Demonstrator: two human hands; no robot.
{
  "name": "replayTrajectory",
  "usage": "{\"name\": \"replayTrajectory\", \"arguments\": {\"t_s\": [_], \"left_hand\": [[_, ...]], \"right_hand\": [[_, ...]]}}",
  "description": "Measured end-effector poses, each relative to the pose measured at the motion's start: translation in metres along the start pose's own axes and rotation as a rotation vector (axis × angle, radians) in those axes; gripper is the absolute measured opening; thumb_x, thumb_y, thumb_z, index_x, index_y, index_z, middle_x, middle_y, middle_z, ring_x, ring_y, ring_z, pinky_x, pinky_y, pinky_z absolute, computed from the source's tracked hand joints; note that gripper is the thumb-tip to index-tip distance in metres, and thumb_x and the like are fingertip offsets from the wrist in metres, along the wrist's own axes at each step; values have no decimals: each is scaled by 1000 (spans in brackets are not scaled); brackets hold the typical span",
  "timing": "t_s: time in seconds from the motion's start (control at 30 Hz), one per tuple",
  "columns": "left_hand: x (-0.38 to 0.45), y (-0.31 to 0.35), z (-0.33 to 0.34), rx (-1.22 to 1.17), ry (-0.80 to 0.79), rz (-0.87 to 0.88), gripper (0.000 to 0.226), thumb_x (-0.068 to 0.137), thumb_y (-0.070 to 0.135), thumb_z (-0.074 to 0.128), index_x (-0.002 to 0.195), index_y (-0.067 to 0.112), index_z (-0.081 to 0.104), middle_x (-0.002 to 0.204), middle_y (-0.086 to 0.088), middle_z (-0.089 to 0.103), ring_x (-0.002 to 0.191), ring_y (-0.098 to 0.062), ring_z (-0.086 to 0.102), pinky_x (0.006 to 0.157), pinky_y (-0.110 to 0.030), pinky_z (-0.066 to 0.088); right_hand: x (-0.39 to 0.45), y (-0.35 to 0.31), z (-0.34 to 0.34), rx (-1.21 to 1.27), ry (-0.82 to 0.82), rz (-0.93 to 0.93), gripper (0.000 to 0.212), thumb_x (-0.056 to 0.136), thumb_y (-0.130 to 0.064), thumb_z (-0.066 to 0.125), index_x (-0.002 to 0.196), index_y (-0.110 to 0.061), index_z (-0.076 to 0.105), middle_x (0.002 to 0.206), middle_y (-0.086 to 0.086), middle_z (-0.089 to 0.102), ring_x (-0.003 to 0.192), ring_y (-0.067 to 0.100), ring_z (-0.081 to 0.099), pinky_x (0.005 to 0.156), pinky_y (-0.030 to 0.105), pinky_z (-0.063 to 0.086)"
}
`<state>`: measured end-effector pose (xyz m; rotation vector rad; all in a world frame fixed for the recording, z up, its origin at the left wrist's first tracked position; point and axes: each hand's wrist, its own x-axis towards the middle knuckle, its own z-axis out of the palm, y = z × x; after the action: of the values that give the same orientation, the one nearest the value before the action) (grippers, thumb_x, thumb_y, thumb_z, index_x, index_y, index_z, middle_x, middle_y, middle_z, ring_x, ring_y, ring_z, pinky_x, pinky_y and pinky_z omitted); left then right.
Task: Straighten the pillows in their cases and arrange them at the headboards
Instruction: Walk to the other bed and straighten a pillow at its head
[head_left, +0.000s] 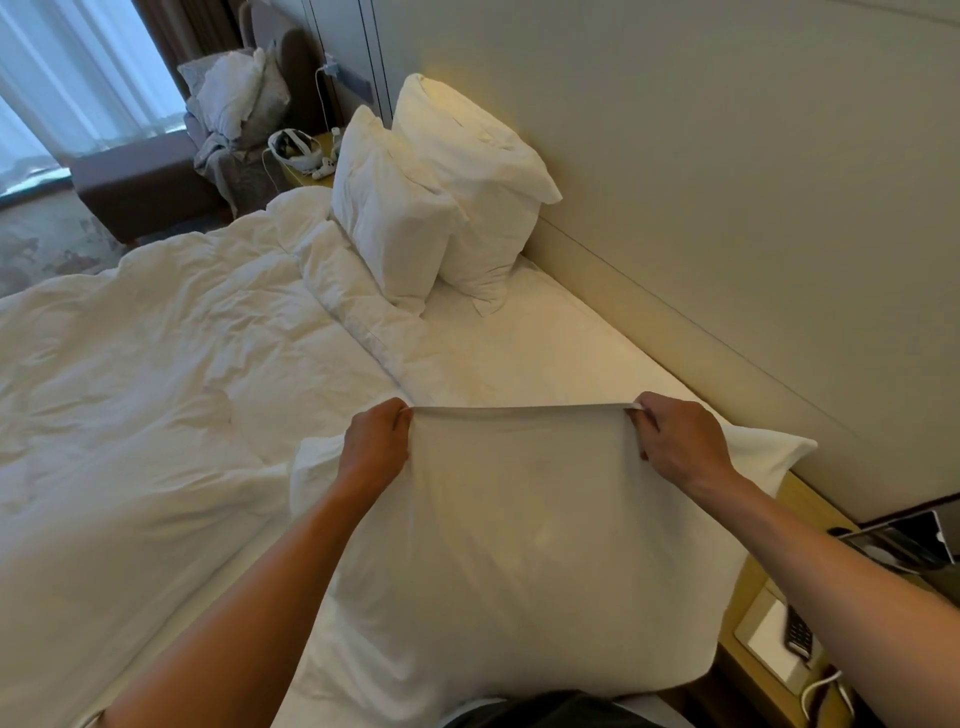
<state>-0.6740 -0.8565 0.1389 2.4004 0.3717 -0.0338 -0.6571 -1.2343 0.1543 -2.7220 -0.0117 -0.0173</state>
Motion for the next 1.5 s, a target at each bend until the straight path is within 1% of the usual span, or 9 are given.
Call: {"name": "replayTrajectory", "arguments": {"t_s": [0.23, 0.4, 0.53, 0.67, 0.8, 0.93, 1.2, 1.27, 1.5], "left_hand": [[36, 67, -30, -29, 136, 166, 30, 105, 29, 45, 86, 18, 65, 71, -3, 67, 67, -24, 67, 73, -49, 59], [78, 150, -48, -58, 274, 314, 30, 104, 33, 44, 86, 20, 64, 71, 3, 64, 69, -21, 63, 68, -41, 55], [123, 222, -48, -146, 351, 353, 31, 106, 29, 43, 94, 15, 69, 92, -6, 71, 85, -25, 63, 75, -35, 48], [173, 293, -39, -245, 389, 389, 31, 108, 29, 43, 106, 16, 71, 106, -6, 74, 86, -14, 55, 82, -29, 41], [216, 343, -16, -300, 328, 397, 34, 108, 28, 42, 109, 14, 73, 111, -10, 74, 91, -20, 61, 89, -33, 49], [256, 352, 30, -283, 223, 371, 35, 107, 30, 43, 106, 12, 74, 105, -13, 75, 94, -30, 68, 95, -46, 56], [313, 293, 126, -161, 48, 310, 27, 106, 28, 46, 95, 19, 70, 84, -3, 72, 81, -23, 67, 79, -34, 52], [328, 279, 136, -120, 29, 285, 27, 106, 28, 46, 97, 20, 70, 85, -4, 72, 83, -22, 67, 82, -33, 51], [382, 307, 132, -111, 66, 372, 30, 106, 28, 46, 99, 15, 73, 88, -4, 72, 85, -25, 66, 78, -33, 47]], "right_hand": [[22, -4, -56, 81, 189, -28, 31, 105, -36, 50, 80, -26, 65, 64, -9, 68, 60, 17, 65, 62, 40, 59], [50, 1, -109, 132, 345, -1, 34, 103, -33, 51, 73, -21, 62, 61, -6, 66, 59, 21, 64, 63, 43, 58], [82, 7, -153, 160, 443, 11, 33, 102, -31, 53, 71, -21, 60, 62, -8, 67, 61, 21, 67, 62, 44, 58], [124, 19, -194, 169, 527, 36, 32, 103, -31, 55, 73, -20, 63, 66, -6, 69, 64, 20, 70, 65, 42, 59], [158, 42, -213, 216, 543, 93, 32, 103, -28, 55, 75, -24, 67, 66, -7, 71, 64, 15, 71, 67, 37, 59], [183, 78, -196, 238, 503, 155, 33, 103, -26, 55, 72, -24, 67, 65, -7, 70, 65, 17, 70, 66, 39, 58], [213, 129, -101, 233, 343, 305, 34, 99, -24, 59, 66, -21, 63, 62, -5, 67, 64, 20, 66, 65, 44, 58], [219, 130, -80, 259, 319, 317, 35, 99, -22, 60, 64, -19, 60, 60, -5, 67, 63, 19, 66, 64, 43, 57], [258, 113, -71, 432, 463, 358, 35, 100, -19, 58, 66, -12, 59, 58, -3, 64, 59, 7, 61, 53, 32, 43]]}}
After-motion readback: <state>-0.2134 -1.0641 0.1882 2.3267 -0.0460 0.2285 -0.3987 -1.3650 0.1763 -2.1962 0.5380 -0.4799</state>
